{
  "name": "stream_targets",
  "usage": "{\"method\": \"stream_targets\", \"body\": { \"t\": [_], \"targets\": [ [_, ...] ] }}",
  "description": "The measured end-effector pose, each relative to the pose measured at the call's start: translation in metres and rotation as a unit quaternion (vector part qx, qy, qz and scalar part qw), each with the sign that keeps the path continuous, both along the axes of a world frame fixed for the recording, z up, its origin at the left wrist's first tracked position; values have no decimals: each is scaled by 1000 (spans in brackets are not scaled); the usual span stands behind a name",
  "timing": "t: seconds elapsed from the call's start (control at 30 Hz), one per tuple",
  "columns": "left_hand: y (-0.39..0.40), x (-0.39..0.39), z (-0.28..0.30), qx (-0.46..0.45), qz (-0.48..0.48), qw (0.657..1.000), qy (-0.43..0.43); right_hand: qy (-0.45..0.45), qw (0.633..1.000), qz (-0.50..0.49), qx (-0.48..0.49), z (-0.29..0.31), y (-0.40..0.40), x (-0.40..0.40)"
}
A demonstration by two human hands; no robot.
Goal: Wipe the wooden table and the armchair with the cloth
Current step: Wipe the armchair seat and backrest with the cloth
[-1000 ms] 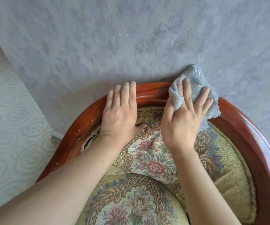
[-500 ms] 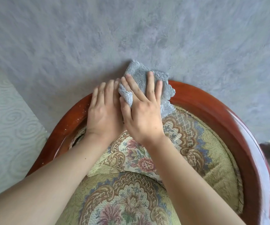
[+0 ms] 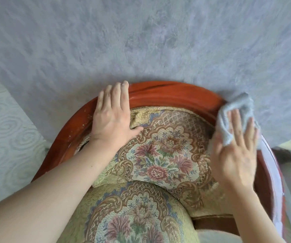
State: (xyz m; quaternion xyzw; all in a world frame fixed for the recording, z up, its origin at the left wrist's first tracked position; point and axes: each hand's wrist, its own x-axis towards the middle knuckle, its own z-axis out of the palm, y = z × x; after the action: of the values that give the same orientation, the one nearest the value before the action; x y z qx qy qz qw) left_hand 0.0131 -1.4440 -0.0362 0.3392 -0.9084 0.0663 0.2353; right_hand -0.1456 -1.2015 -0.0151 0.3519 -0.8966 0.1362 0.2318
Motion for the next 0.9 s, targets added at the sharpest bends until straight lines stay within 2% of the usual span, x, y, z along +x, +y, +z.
{"method": "stream_targets", "body": {
  "t": [0.1, 0.2, 0.33, 0.5, 0.63, 0.77, 0.83, 0.9],
  "targets": [
    [-1, -2, -2, 0, -6, 1000, 5, -46, 993, -88, -67, -4, 16, 5],
    [-1, -3, -5, 1, 1, 1000, 8, -56, 986, -113, -112, -2, -22, 12],
    [-1, -6, -9, -3, 0, 1000, 19, -27, 993, -49, -107, -2, -72, 17],
    [0, -4, -6, 1, 2, 1000, 11, 38, 999, -4, -4, -11, -30, 1],
    [3, -2, 1, 21, 8, 1000, -14, -15, 995, -85, -45, -22, 15, 4],
    [5, -2, 3, 28, 9, 999, -24, -61, 985, -119, -109, -16, -4, 13],
    [7, -1, 5, 35, 13, 999, -24, -64, 986, -96, -120, -6, -37, 18],
    [8, -1, 7, 41, 13, 999, -30, -50, 993, -21, -108, 2, -74, 29]
  ]
}}
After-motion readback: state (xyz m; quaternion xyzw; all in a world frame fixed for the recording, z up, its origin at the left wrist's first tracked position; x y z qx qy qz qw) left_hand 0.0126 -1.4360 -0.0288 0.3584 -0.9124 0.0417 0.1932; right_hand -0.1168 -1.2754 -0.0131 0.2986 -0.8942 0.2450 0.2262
